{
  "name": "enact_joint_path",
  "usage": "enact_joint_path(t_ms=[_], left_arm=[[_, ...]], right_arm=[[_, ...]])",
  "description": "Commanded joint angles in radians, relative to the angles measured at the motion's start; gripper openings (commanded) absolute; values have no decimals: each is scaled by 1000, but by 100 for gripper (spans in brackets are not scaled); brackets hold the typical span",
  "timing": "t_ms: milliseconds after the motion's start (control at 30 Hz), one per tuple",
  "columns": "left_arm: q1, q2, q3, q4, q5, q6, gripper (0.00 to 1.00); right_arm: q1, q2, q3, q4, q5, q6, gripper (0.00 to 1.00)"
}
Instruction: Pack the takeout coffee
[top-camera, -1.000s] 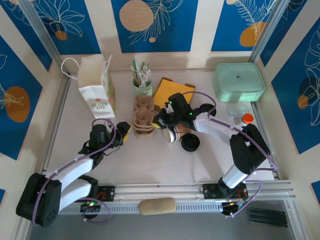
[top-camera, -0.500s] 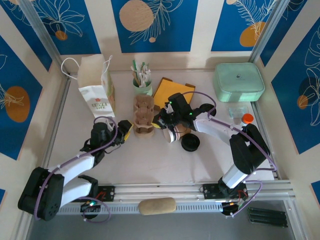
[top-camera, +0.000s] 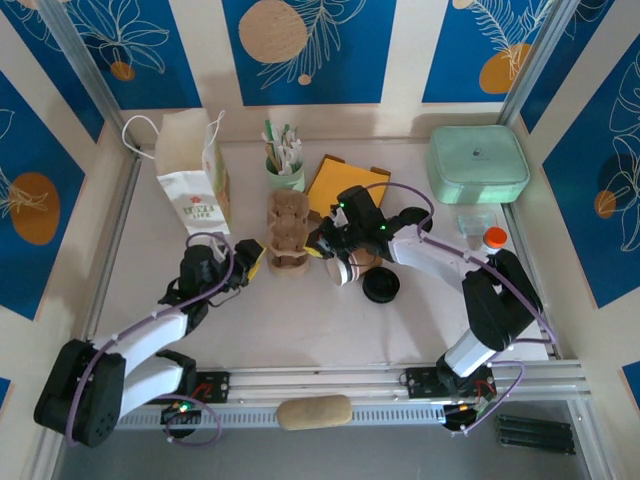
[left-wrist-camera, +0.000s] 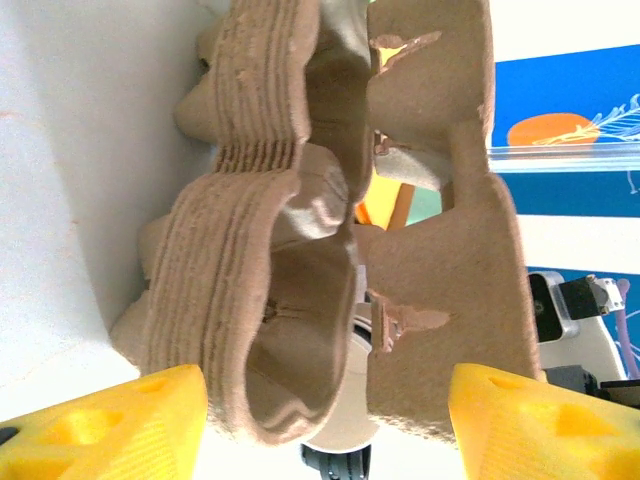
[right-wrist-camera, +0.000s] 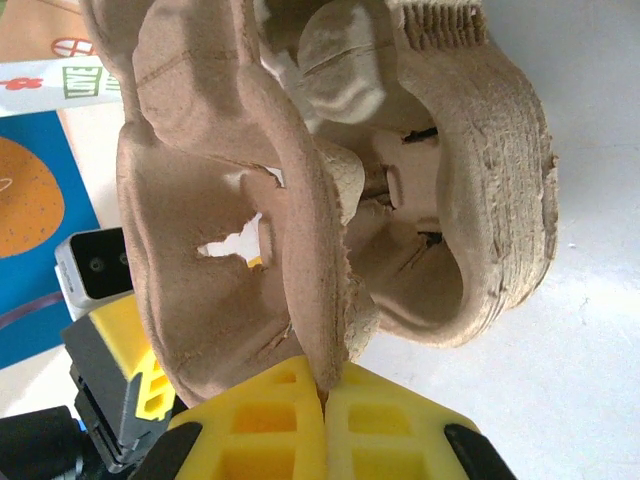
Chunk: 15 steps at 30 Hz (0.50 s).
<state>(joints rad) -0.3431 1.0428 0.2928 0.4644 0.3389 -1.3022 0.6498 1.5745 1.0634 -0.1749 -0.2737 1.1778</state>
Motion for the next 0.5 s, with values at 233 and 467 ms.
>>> enact_joint_path(t_ms=[233,467], left_arm=[[16,-198,168,-344,-21,178,68],[29,-91,339,-385,82,276,74]], right_arm=[[9,-179,5,-217,23,-196,0],[8,-211,25,-259,-16,-306,0]])
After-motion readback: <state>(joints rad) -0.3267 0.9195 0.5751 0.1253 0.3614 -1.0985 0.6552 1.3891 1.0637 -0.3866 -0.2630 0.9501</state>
